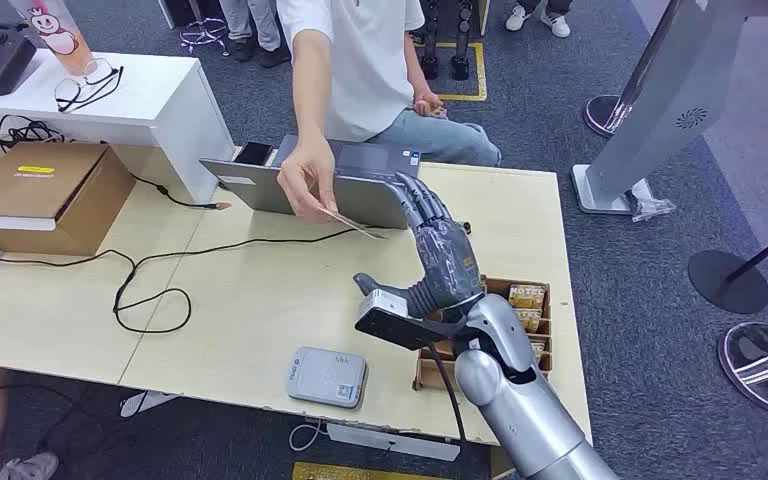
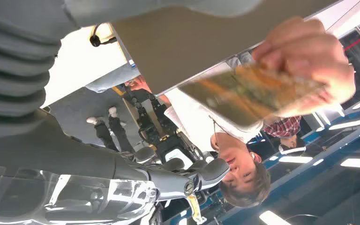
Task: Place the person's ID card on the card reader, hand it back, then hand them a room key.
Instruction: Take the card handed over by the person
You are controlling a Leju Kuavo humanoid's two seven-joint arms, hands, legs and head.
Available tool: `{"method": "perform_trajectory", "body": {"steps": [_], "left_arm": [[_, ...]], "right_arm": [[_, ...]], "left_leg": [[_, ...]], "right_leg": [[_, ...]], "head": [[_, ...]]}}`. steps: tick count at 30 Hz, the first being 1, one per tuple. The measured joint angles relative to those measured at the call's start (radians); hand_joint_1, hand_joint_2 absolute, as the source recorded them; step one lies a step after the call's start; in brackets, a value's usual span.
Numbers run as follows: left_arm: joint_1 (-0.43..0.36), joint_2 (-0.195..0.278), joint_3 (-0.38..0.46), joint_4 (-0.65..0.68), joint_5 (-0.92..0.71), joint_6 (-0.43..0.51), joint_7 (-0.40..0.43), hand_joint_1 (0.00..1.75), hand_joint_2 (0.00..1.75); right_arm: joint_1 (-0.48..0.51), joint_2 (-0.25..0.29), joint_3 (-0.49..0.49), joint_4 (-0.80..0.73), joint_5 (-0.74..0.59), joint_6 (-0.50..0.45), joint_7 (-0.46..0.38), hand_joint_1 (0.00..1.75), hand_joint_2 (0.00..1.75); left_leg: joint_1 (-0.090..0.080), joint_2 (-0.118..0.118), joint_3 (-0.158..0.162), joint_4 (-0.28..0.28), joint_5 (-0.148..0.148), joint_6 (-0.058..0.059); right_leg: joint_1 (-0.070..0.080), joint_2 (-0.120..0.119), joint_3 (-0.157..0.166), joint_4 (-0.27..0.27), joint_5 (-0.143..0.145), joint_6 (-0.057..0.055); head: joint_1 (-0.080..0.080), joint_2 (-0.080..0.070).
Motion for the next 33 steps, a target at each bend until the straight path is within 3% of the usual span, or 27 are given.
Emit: {"method": "perform_trajectory", "body": {"steps": [25,27,31,33], "left_arm": [[-0.003,-0.001,-0.002,0.0,0.001,-0.008,0.012,0.0,0.0],[-0.003,-0.001,-0.002,0.0,0.001,-0.008,0.012,0.0,0.0],[-0.003,0.0,-0.004,0.0,0.001,-0.006,0.012,0.0,0.0],[-0.003,0.0,-0.005,0.0,0.002,-0.004,0.012,0.0,0.0]], "right_arm": [[-0.02,0.015,0.0,0.045,-0.016,-0.005,0.005,0.0,1.75],[-0.02,0.015,0.0,0.045,-0.016,-0.005,0.006,0.07,1.75],[-0.02,0.015,0.0,0.045,-0.02,-0.002,0.007,1.75,1.75],[-0.021,0.015,0.0,0.045,-0.026,-0.001,0.009,1.75,1.75]], "left_leg": [[0.0,0.0,0.0,0.0,0.0,0.0],[0.0,0.0,0.0,0.0,0.0,0.0],[0.0,0.0,0.0,0.0,0.0,0.0],[0.0,0.0,0.0,0.0,0.0,0.0]], "right_leg": [[0.0,0.0,0.0,0.0,0.0,0.0],[0.0,0.0,0.0,0.0,0.0,0.0],[0.0,0.0,0.0,0.0,0.0,0.0],[0.0,0.0,0.0,0.0,0.0,0.0]], "head": [[0.0,0.0],[0.0,0.0],[0.0,0.0],[0.0,0.0]]}}
